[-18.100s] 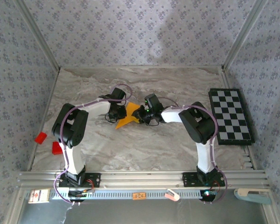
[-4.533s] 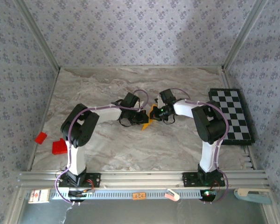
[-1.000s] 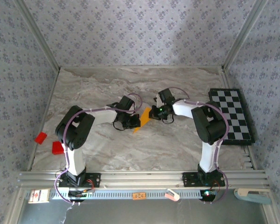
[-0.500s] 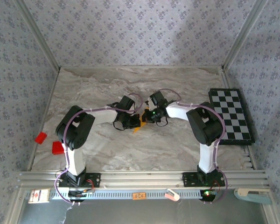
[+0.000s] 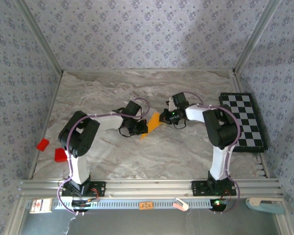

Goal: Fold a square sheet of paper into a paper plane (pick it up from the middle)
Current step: Fold the wing for the fifth time at the center of the table.

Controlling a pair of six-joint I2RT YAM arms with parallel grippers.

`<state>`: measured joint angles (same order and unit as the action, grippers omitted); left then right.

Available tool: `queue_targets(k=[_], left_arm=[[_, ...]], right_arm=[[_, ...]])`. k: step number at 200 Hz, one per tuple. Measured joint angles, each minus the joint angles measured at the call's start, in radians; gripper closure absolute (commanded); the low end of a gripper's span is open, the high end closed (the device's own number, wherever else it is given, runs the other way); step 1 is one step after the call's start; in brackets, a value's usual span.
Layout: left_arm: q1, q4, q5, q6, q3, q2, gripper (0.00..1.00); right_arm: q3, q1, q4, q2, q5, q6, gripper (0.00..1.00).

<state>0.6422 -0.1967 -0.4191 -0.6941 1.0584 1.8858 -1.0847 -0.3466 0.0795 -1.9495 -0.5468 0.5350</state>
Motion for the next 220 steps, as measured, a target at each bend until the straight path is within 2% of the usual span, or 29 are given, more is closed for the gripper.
queue_targets(k=[37, 76, 111, 136, 156, 186, 220], left_arm=[[0.001, 0.009, 0.0, 0.0, -0.002, 0.0, 1.0], [0.002, 0.011, 0.0, 0.0, -0.002, 0.0, 1.0], [0.003, 0.01, 0.0, 0.001, -0.001, 0.0, 1.0], [0.004, 0.01, 0.001, 0.001, 0.0, 0.0, 1.0], [0.004, 0.008, 0.002, 0.001, 0.001, 0.0, 1.0], [0.004, 0.008, 0.002, 0.001, 0.001, 0.0, 1.0], [0.004, 0.008, 0.002, 0.001, 0.001, 0.0, 1.0]], right_arm=[[0.002, 0.062, -0.017, 0.0, 0.014, 0.021, 1.0], [-0.007, 0.077, -0.011, 0.007, 0.06, 0.026, 1.0], [0.011, 0.093, -0.002, 0.106, 0.144, 0.025, 1.0], [0.043, 0.034, -0.003, 0.229, 0.172, 0.027, 1.0], [0.05, -0.045, -0.017, 0.251, 0.172, 0.045, 1.0], [0.06, -0.14, -0.03, 0.197, 0.153, 0.1, 1.0], [0.06, -0.176, -0.05, 0.097, 0.13, 0.149, 1.0]])
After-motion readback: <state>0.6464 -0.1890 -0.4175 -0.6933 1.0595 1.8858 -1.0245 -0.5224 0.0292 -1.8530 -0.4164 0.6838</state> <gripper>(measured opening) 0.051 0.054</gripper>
